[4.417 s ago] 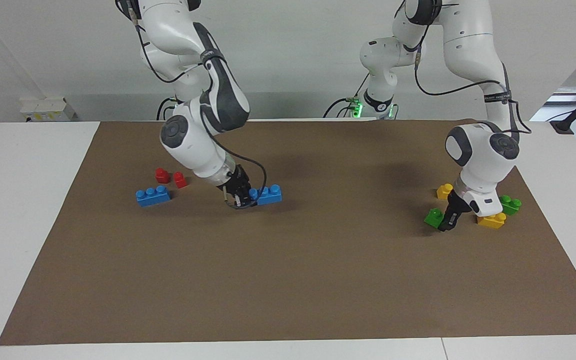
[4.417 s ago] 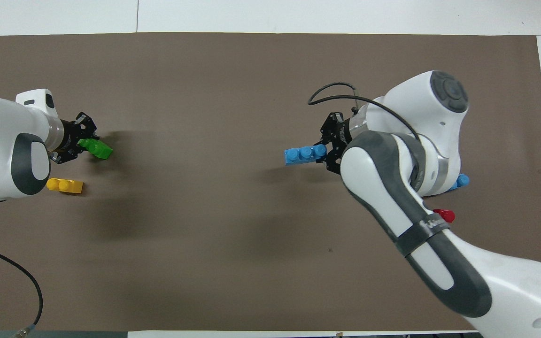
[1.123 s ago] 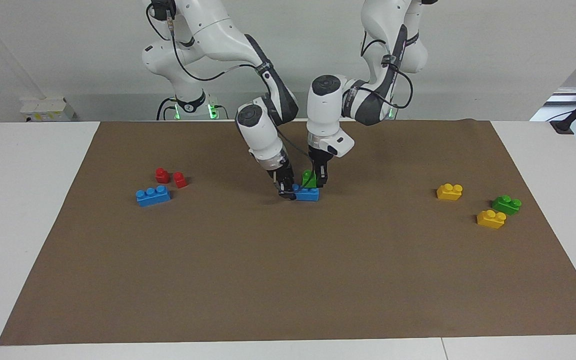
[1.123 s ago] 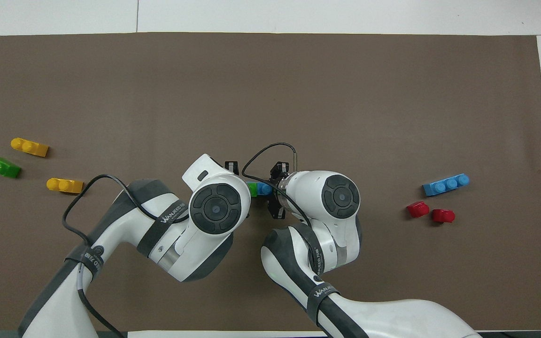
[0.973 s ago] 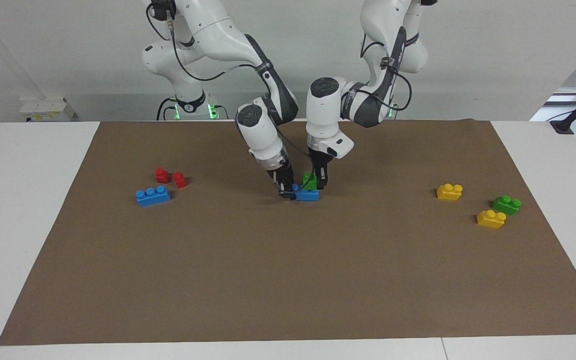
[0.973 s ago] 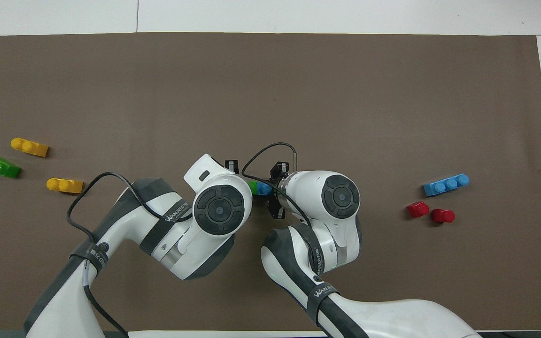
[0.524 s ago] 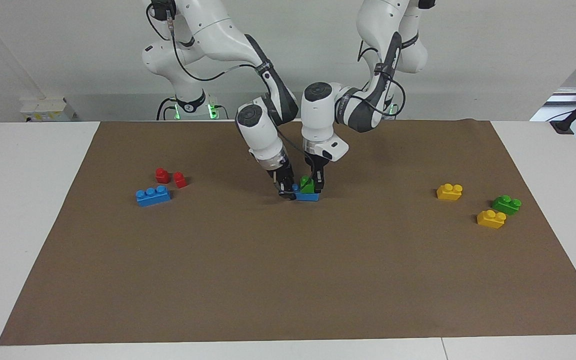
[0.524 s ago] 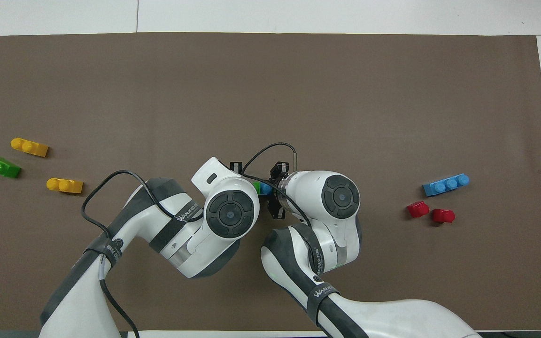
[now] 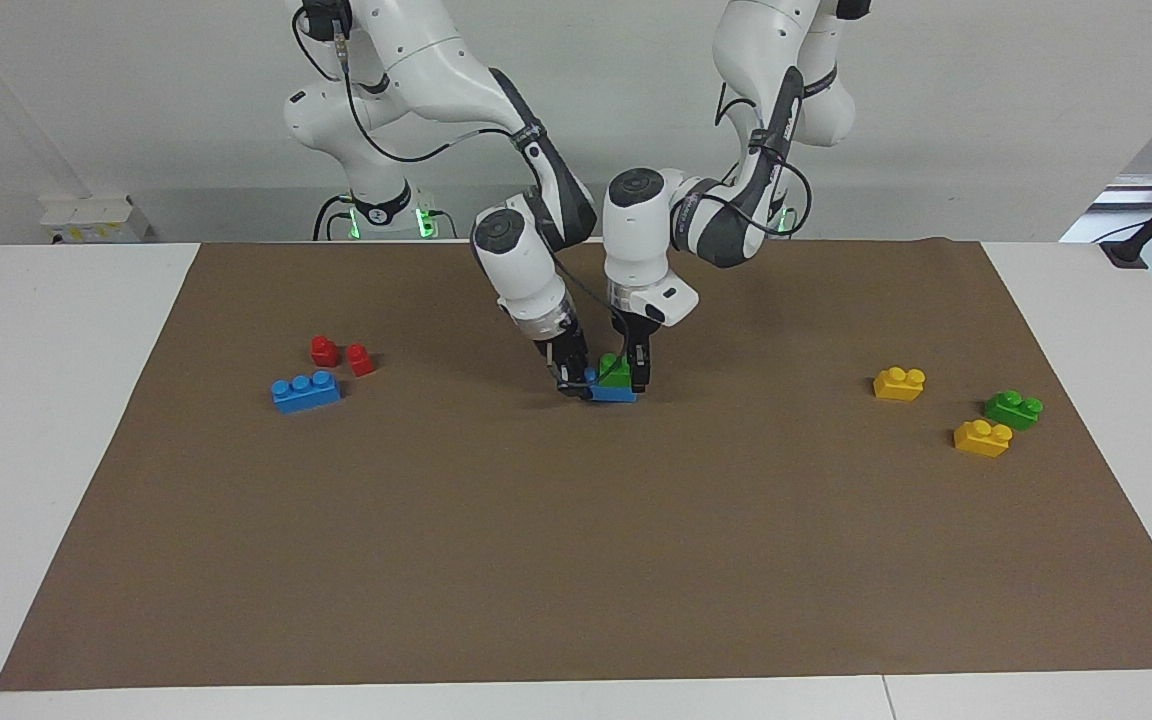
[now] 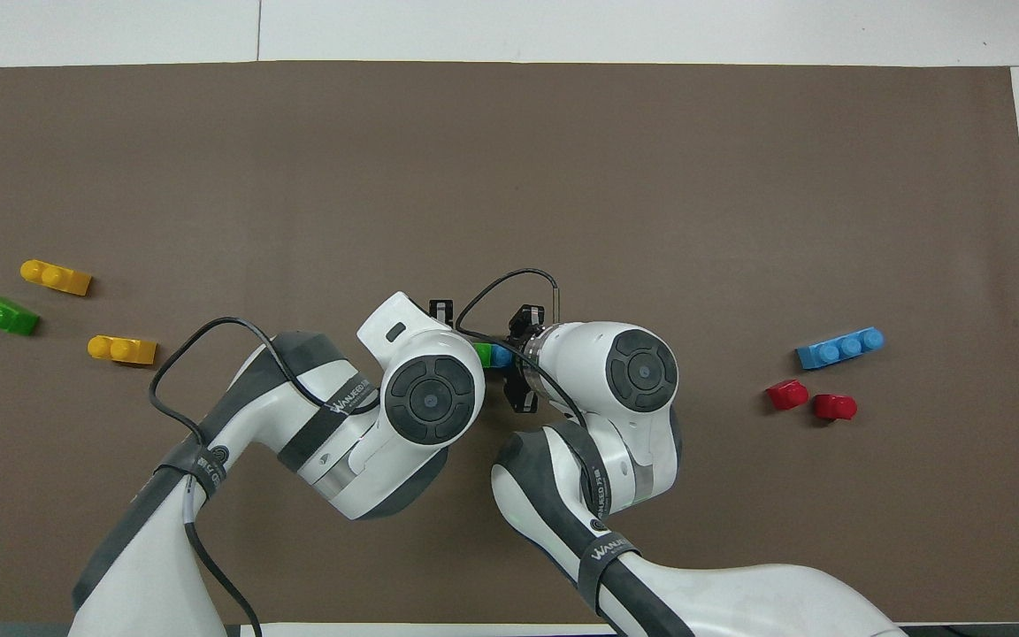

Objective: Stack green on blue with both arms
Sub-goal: 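Open both grippers and lift away from the joined bricks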

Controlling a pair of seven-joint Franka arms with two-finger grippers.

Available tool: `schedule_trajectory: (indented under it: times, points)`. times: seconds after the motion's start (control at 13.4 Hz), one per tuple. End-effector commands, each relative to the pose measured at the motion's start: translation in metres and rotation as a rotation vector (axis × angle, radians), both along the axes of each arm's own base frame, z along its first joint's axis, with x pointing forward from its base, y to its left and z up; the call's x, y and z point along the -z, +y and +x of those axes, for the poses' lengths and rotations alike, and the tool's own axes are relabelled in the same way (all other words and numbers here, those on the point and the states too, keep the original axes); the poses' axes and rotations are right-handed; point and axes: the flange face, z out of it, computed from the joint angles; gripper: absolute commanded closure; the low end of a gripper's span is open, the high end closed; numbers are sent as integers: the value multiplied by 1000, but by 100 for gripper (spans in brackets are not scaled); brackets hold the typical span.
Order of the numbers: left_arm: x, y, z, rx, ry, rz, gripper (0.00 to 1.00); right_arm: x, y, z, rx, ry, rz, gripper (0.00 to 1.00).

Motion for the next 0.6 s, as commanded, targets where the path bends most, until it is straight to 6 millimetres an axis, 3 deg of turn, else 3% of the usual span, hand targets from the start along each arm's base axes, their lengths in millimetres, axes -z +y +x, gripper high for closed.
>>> schedule_trajectory:
  times: [0.0,0.07,0.22,0.52]
  points:
    - [-19,17,7,40,-16,28,0,6,-8,-3,22,6,3,65]
    - [-24,25,11,40,-15,35,0,6,-8,-2,23,7,3,25]
    - [-35,41,18,50,-14,48,0,5,-13,2,34,11,4,4]
    - [-50,88,42,162,27,104,0,-1,-22,13,43,17,8,1]
